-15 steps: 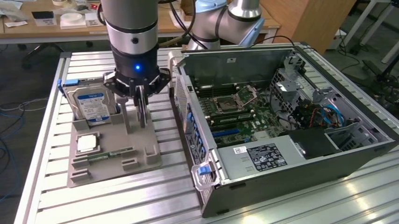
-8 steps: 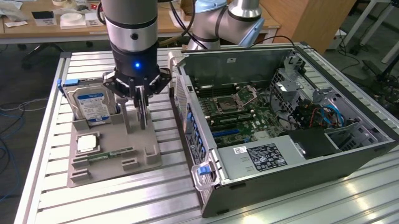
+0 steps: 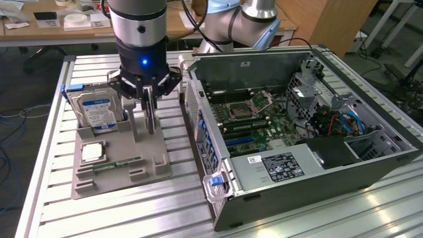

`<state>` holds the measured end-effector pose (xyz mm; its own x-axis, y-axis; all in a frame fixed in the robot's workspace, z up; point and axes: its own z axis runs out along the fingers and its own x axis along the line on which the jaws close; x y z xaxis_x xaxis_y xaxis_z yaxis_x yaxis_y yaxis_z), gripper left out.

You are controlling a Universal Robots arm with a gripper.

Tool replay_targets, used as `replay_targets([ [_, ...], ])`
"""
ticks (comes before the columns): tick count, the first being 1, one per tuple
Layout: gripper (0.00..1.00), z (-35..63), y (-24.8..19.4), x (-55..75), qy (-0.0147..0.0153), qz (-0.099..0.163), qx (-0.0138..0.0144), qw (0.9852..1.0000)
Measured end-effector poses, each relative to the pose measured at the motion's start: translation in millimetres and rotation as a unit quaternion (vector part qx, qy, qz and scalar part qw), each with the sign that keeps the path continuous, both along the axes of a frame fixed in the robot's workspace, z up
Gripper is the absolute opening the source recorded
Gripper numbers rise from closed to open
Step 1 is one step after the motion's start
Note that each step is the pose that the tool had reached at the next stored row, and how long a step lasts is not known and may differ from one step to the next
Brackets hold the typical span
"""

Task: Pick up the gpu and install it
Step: 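Pick up the gpu and move the gpu toward the slot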

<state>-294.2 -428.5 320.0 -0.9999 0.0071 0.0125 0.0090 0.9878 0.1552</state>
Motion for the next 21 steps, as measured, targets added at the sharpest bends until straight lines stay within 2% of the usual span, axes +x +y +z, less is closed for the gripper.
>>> replay_targets([
  [8,0.28,11.3,0.0,0.0,0.0,0.0,-0.0001,1.0],
  [9,0.28,11.5,0.1,0.0,-0.0001,0.0,-0.0025,1.0],
  [10,0.28,11.7,0.1,-0.1,0.0,0.0,-0.0094,1.0],
  [14,0.28,12.4,0.0,0.0,0.0,0.001,-0.0459,0.9989],
  [15,0.28,13.0,0.0,0.0,0.0,0.001,-0.0531,0.9986],
  [16,0.28,14.2,0.0,0.0,0.0,0.001,-0.0565,0.9984],
  [17,0.28,15.9,0.0,0.0,0.0001,0.001,-0.0574,0.9984],
  [21,0.28,26.1,0.0,0.0,0.0,0.001,-0.0573,0.9984],
])
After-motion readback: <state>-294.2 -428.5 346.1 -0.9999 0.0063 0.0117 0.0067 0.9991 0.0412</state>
